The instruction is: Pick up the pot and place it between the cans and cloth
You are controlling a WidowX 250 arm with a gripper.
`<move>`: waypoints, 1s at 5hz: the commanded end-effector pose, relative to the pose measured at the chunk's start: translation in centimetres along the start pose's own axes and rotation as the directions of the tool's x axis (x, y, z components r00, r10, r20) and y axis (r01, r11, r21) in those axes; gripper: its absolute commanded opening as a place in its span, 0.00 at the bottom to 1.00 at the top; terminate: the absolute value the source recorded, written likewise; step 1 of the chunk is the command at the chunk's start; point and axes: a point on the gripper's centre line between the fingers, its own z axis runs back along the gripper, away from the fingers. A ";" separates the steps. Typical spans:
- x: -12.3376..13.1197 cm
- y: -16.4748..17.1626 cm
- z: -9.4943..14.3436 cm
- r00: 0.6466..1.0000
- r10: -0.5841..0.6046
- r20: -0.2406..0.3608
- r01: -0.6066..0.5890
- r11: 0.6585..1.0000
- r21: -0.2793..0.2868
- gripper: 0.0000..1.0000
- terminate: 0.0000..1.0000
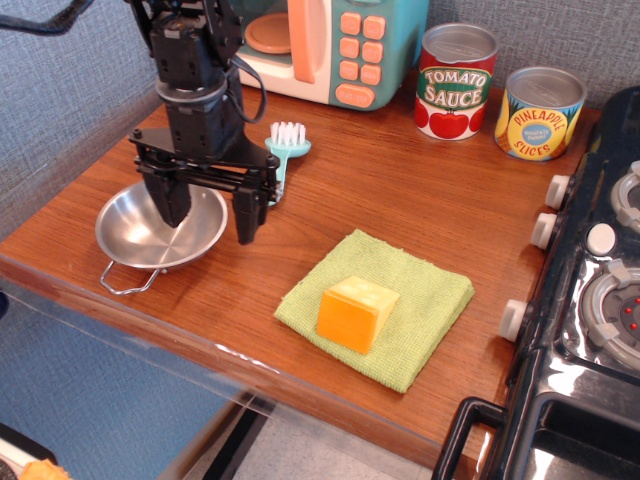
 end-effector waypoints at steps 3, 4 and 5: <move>2.1 1.9 -3.9 0.988 0.153 -0.016 -0.152 0.987 0.056 1.00 0.00; 2.1 1.7 -4.4 0.987 0.161 -0.023 -0.160 0.986 0.052 0.00 0.00; 2.1 1.6 -4.4 0.989 0.146 -0.032 -0.144 0.988 0.049 0.00 0.00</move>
